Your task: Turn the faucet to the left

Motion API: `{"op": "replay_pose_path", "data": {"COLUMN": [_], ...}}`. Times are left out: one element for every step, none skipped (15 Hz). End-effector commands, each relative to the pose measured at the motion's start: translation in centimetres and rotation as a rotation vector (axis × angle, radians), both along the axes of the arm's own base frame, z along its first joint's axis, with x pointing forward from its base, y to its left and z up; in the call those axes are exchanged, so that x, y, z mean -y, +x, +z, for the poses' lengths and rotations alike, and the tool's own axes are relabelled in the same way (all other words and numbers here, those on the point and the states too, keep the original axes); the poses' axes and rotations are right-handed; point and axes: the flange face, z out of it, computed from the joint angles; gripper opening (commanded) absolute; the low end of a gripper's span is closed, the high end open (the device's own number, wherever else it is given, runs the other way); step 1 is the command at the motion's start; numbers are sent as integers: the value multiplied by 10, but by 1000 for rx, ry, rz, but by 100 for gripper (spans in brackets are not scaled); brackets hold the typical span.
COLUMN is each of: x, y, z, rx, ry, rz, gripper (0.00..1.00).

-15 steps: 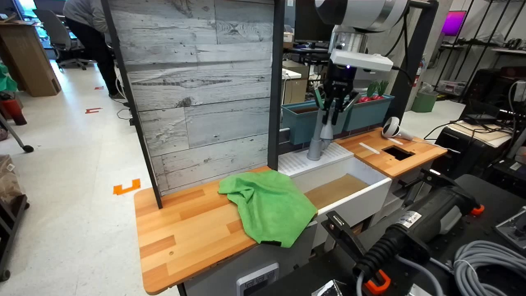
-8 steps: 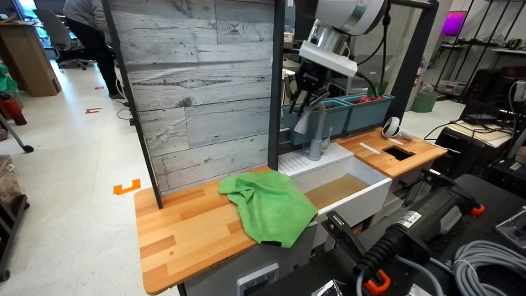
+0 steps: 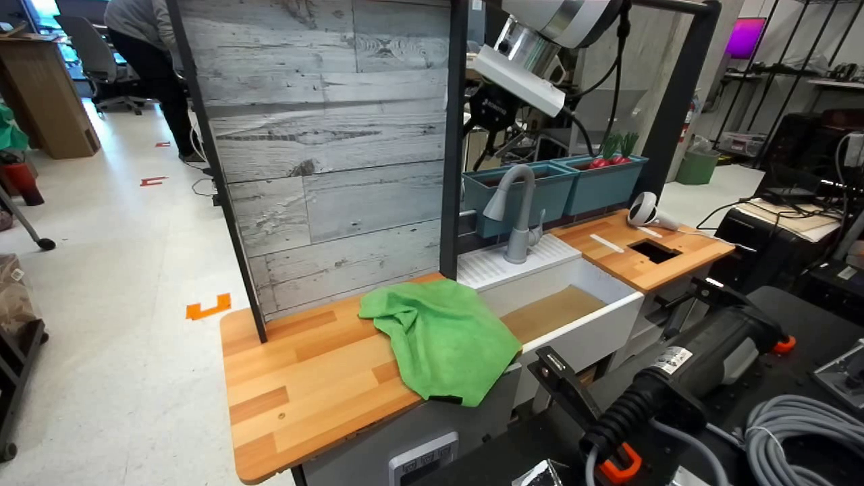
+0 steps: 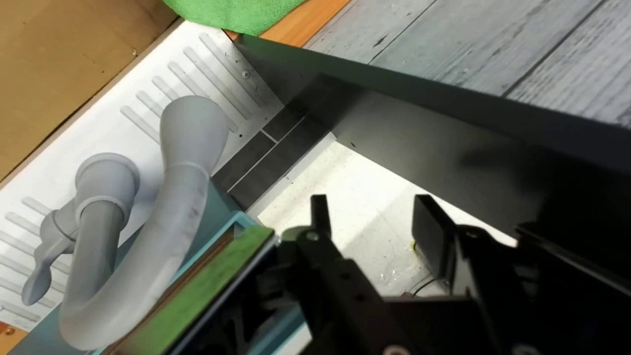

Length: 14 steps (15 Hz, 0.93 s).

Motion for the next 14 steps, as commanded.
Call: {"op": "replay_pose_path", "data": {"x": [5,7,7,5,4,2,0,-3,-7,-11,-14,-10,-13,-15], "y": [-26,-38,-48,-61,-72,-86,-98,-114,-129,-143,-155,-125,-138,-146], "z": [5,3,3,4,6,9,9,6,2,-3,-8,-13,-17,-18], "rx": [-17,-36,-39,-40,-43,-51,-75,-111,-145,-178,-218,-163,-188,-201], "ry": [-37,-58,-78,-95,-110,-136,-165,-188,-207,-230,-258,-214,-232,-239], "rz": [59,85,109,146,175,206,245,282,323,363,389,339,363,375], "gripper": [79,87,94,99,100,100,100,98,100,100,100,100,100,100]}}
